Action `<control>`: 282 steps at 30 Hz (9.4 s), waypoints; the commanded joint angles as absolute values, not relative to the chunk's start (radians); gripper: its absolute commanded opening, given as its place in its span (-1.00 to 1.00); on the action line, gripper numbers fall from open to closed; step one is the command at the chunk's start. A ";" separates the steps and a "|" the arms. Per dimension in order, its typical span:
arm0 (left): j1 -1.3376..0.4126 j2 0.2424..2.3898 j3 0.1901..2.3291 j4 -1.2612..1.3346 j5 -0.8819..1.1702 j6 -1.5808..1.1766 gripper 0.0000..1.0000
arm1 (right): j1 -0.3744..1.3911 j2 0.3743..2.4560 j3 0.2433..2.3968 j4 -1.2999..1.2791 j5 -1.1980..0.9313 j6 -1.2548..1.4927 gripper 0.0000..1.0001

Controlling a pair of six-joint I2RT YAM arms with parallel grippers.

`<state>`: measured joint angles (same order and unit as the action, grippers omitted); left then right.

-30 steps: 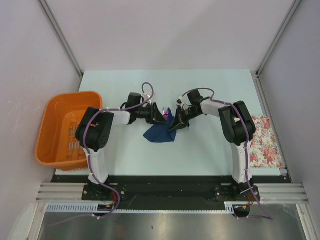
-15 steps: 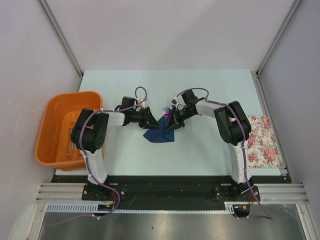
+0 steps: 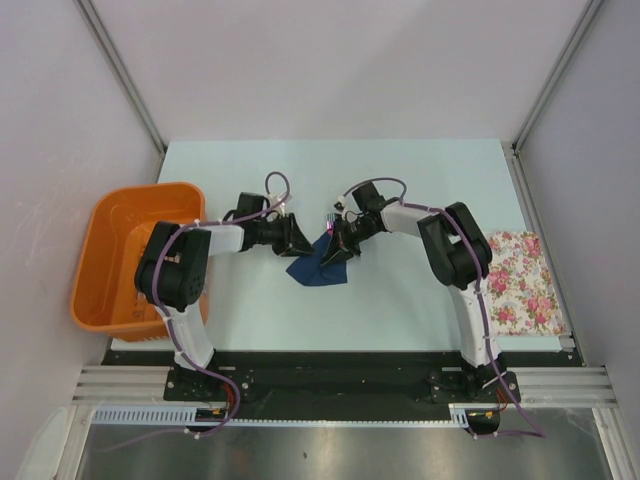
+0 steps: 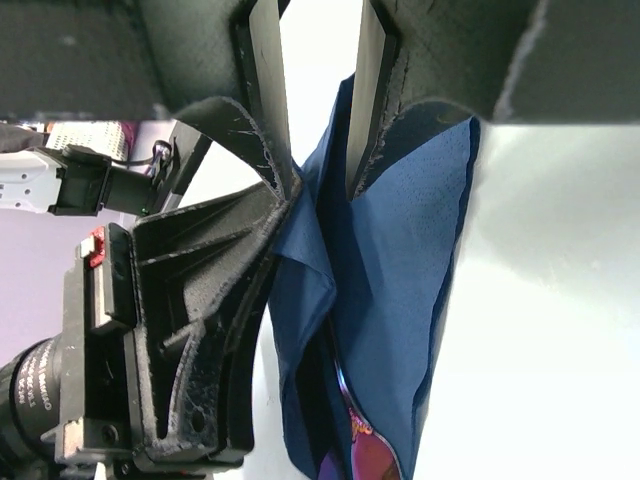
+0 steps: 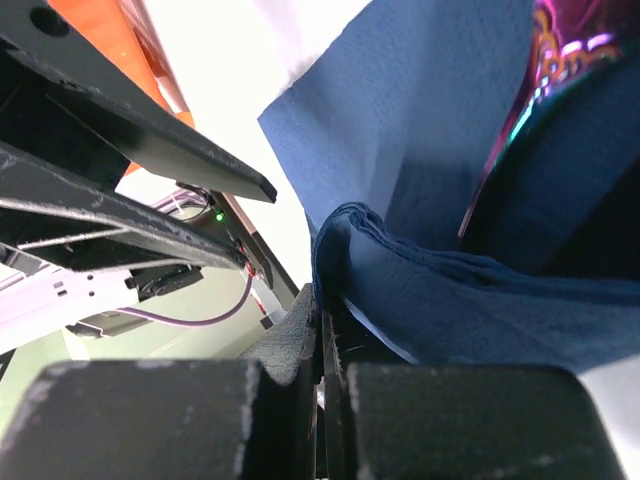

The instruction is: Place the utensils on the paper napkin and roll it up

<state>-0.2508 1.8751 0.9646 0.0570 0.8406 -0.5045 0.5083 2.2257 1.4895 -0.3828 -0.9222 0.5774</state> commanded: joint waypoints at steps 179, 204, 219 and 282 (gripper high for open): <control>-0.410 1.977 0.882 0.144 0.767 -0.523 -0.58 | 0.471 2.137 1.658 -0.598 -0.695 0.361 -0.40; -0.407 1.873 0.870 0.202 0.804 -0.525 -0.25 | 0.532 2.304 1.635 -0.575 -0.503 0.342 -0.85; -0.420 1.940 0.862 0.261 0.763 -0.589 -0.40 | 0.511 2.316 1.611 -0.558 -0.558 0.348 -0.87; -0.242 1.767 0.787 -0.098 0.592 -0.442 0.42 | 0.548 2.304 1.598 -0.566 -0.492 0.262 -0.92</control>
